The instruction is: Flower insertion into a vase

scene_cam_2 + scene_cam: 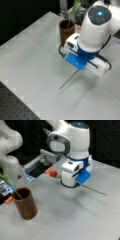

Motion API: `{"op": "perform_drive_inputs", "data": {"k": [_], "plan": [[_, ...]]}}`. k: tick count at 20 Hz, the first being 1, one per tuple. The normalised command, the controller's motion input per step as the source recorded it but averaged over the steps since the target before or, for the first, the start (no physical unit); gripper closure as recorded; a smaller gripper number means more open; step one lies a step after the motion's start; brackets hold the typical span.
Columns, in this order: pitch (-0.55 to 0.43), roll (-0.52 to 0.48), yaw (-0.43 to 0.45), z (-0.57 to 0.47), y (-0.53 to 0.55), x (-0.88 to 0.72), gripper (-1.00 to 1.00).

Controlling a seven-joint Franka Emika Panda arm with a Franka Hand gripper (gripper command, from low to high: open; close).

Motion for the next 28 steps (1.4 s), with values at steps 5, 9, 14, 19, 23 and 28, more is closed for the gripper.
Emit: {"op": "perform_drive_inputs", "data": {"k": [5,9,14,19,23,28], "plan": [[0.02,0.209,0.072,0.57,-0.33,-0.3,1.0],[0.047,0.194,0.008,0.35,-0.23,-0.25,1.0],[0.019,0.24,0.005,0.26,-0.26,-0.26,1.0],[0.051,0.228,0.016,0.18,-0.29,-0.35,1.0],[0.033,0.185,0.041,0.09,-0.3,-0.42,1.0],[-0.03,0.129,0.086,-0.03,-0.4,-0.53,1.0]]}}
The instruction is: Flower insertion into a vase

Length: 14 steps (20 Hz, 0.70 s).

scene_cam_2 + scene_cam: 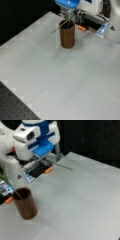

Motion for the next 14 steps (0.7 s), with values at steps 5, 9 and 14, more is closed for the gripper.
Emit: {"op": "perform_drive_inputs", "data": {"k": [5,9,14], "plan": [[-0.057,0.042,0.112,-0.07,-0.37,-0.57,1.0],[-0.085,-0.036,0.124,-0.09,-0.39,-0.59,1.0],[-0.086,-0.1,0.1,-0.14,-0.35,-0.55,1.0]]}}
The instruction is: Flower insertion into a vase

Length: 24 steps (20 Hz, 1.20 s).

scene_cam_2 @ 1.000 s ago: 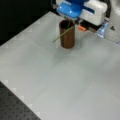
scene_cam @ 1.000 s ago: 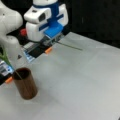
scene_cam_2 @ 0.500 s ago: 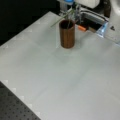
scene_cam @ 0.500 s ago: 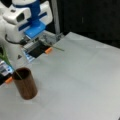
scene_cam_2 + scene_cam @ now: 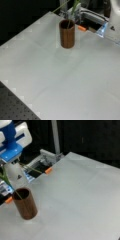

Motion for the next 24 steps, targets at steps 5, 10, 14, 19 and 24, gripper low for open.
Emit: {"op": "perform_drive_inputs", "data": {"k": [5,10,14,19,24], "plan": [[-0.06,-0.132,0.058,-0.17,-0.23,-0.45,1.0],[-0.036,-0.119,0.046,-0.13,-0.09,-0.31,1.0],[0.167,-0.139,0.046,-0.07,0.02,-0.23,1.0],[0.444,-0.184,0.073,0.04,0.08,-0.07,1.0],[0.573,-0.173,0.05,0.11,0.0,0.25,1.0]]}}
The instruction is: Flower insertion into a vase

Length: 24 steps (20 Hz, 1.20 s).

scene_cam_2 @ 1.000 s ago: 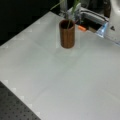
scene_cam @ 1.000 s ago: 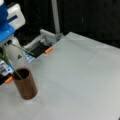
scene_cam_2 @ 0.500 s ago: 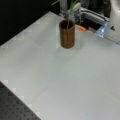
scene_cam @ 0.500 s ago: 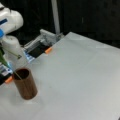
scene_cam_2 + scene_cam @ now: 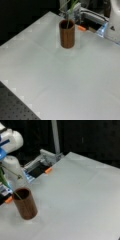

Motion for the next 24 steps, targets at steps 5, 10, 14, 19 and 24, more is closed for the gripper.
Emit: {"op": "perform_drive_inputs", "data": {"k": [5,10,14,19,24], "plan": [[0.586,-0.107,-0.03,0.18,-0.17,0.34,1.0],[0.545,-0.075,-0.169,0.17,-0.2,0.29,1.0],[0.571,-0.107,-0.228,0.09,-0.11,0.27,1.0],[0.545,-0.148,-0.182,0.04,-0.03,0.26,1.0],[0.508,-0.14,-0.096,-0.03,-0.02,0.25,1.0]]}}
